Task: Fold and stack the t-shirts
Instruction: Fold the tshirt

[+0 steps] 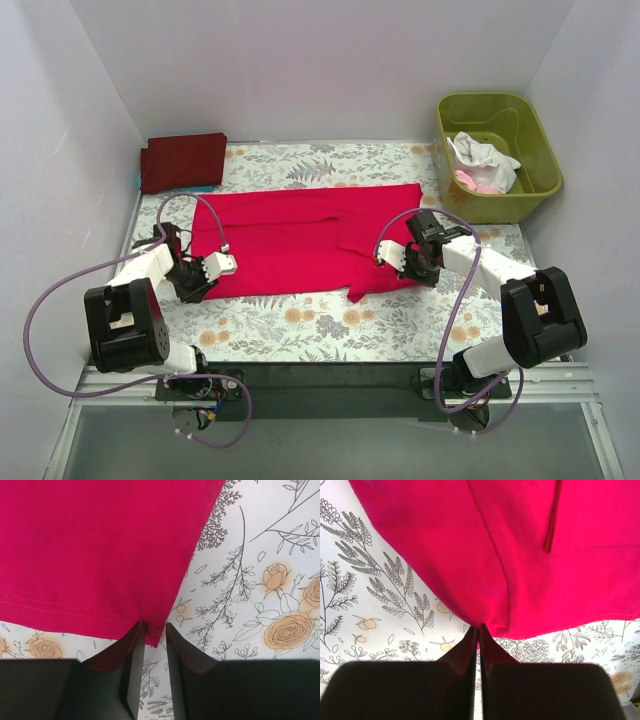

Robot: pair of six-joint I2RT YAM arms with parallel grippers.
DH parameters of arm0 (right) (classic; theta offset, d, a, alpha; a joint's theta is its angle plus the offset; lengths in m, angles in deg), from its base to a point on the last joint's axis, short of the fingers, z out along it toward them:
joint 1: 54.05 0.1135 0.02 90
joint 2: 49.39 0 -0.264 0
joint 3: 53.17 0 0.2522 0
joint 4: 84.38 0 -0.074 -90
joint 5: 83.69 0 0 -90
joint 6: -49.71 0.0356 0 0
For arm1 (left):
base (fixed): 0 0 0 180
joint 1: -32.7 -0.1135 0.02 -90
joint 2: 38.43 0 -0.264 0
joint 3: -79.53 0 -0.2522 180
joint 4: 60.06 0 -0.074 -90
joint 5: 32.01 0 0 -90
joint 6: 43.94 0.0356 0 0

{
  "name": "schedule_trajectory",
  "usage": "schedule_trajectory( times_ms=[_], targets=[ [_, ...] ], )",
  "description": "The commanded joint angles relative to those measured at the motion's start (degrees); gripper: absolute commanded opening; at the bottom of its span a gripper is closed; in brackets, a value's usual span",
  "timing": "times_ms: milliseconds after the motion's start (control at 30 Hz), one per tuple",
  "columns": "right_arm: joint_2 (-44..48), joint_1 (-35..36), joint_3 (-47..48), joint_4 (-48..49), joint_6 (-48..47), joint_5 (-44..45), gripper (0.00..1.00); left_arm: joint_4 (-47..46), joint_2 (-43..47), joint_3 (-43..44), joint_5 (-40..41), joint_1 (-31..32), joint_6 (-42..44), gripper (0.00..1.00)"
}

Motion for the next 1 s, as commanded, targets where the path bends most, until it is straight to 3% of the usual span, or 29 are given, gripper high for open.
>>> schedule_trajectory(
  times_ms=[0, 167, 667, 833, 967],
  targets=[
    [0.9, -0.4, 1.4, -1.6, -0.5, -0.5, 0.01, -0.8, -0.7, -3.0, 1.0, -0.3, 2.2, 0.18],
    [2.7, -0.3, 1.1, -2.7, 0.2, -1.3, 0.01, 2.1, 2.0, -2.1, 0.2, -0.3, 2.6, 0.0],
    [15.9, -1.1, -2.8, -11.4, -1.0, -1.4, 0.01, 17.9, 9.7, 3.7, -3.0, -5.5, 5.8, 0.0],
    [16.4, -2.2, -0.6, -13.8, -3.4, -1.7, 0.01, 20.6, 6.4, 9.7, -4.6, -7.5, 4.7, 0.0],
    [11.8, -4.6, 4.6, -14.4, -4.2, -3.4, 0.01, 21.7, 1.1, 15.8, -7.4, -7.8, 2.1, 0.0]
  ],
)
